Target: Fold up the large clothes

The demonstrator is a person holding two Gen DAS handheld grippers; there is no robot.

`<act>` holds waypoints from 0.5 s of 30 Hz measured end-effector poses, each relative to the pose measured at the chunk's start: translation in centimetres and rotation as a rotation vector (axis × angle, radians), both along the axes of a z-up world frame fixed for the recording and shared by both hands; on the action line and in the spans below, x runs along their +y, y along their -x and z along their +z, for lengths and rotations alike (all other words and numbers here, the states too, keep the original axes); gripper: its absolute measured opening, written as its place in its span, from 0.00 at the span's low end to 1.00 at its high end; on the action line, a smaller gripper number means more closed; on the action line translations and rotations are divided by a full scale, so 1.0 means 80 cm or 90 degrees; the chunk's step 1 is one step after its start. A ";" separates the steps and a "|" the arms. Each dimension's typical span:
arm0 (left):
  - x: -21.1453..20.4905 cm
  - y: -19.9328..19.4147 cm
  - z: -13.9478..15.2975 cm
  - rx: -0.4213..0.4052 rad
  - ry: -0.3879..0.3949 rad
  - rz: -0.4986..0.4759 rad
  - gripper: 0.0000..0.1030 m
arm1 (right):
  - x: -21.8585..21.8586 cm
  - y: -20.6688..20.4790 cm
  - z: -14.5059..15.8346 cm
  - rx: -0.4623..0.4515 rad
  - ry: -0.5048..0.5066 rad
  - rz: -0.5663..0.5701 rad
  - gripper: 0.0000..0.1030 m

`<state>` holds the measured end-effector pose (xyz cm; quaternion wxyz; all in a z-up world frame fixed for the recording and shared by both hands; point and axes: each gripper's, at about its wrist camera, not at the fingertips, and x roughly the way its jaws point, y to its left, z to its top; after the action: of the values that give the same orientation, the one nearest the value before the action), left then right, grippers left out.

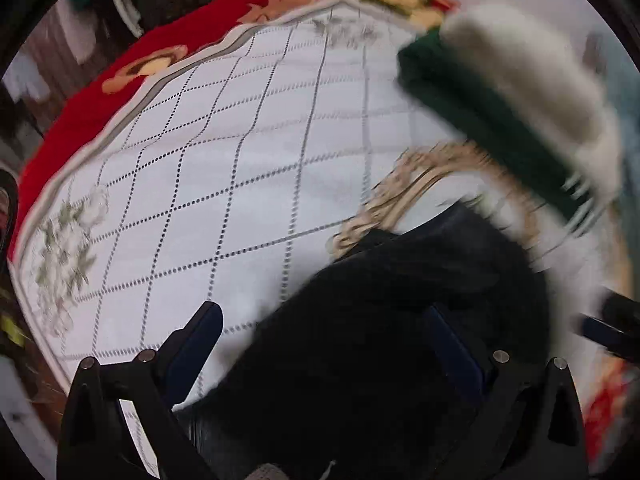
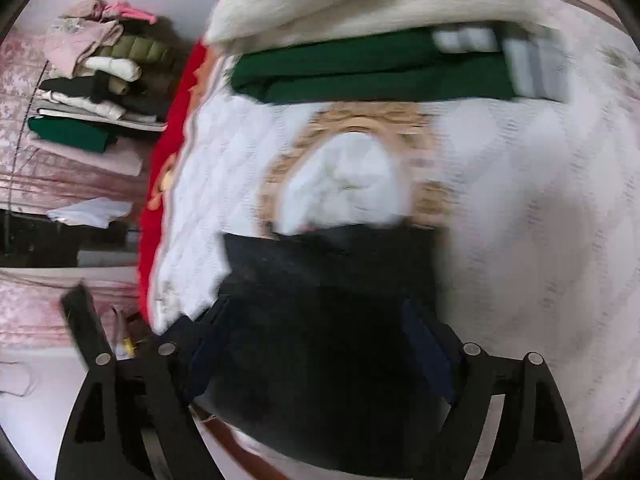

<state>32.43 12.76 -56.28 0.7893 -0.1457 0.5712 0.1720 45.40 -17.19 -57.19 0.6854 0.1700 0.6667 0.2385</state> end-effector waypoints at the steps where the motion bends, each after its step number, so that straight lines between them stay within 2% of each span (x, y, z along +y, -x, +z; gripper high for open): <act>1: 0.000 -0.002 -0.019 0.023 -0.003 -0.002 1.00 | -0.017 0.004 -0.011 0.019 0.006 0.006 0.84; 3: 0.009 0.003 -0.039 0.020 0.030 0.012 1.00 | -0.033 0.014 -0.046 0.063 -0.006 0.009 0.84; 5: 0.021 0.009 -0.046 0.004 0.070 0.032 1.00 | -0.043 0.020 -0.082 0.101 -0.056 0.023 0.84; 9: 0.031 0.015 -0.052 -0.008 0.105 0.044 1.00 | -0.032 0.020 -0.150 0.154 -0.221 0.037 0.84; 10: 0.032 0.016 -0.052 -0.010 0.107 0.043 1.00 | -0.023 0.018 -0.157 0.163 -0.248 0.041 0.85; 13: 0.040 0.021 -0.056 -0.014 0.118 0.054 1.00 | 0.012 0.008 -0.162 0.180 -0.264 0.079 0.85; 15: 0.050 0.026 -0.060 -0.021 0.131 0.070 1.00 | 0.016 0.003 -0.154 0.196 -0.326 0.088 0.86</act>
<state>30.36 16.78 -61.05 0.7686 -0.2598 0.5642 0.1531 45.17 -15.92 -69.52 0.4933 0.3254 0.6911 0.4161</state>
